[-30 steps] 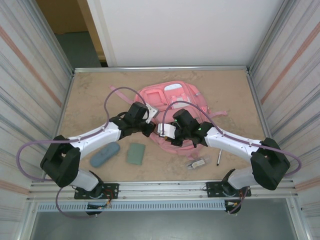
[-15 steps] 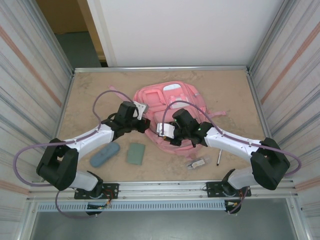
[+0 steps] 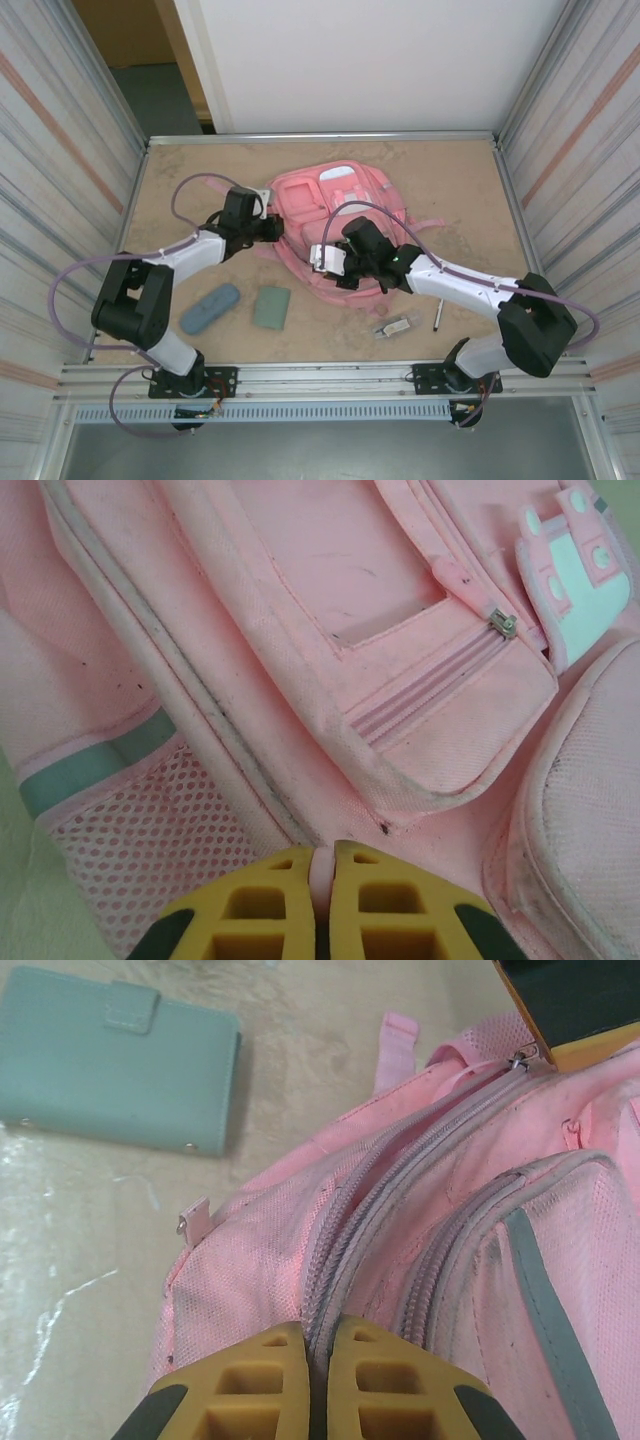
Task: Pack books, pencil case, and school supplies into a backpack
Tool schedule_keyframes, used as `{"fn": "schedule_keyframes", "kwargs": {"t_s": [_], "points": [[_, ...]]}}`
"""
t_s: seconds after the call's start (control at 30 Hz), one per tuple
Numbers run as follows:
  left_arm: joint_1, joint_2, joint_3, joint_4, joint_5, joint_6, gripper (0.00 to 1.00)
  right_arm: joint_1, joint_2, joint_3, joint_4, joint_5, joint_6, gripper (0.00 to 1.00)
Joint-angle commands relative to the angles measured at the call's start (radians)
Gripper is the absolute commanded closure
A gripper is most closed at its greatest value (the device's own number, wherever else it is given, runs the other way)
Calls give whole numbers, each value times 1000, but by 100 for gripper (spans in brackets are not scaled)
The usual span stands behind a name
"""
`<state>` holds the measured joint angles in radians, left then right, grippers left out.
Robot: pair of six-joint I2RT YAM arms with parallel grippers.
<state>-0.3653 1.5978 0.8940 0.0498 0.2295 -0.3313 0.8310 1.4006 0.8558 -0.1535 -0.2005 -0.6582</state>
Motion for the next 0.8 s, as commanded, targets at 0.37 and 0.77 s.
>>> {"fn": "schedule_keyframes", "kwargs": {"t_s": [0.37,0.77], "points": [[107,-165,-19,-92,-20,-116,57,-23,-82,50,-77,22,252,62],[-101,-540,-245,-355,93,-350,49,-194,-396,-61,-56,263,800,1]]}}
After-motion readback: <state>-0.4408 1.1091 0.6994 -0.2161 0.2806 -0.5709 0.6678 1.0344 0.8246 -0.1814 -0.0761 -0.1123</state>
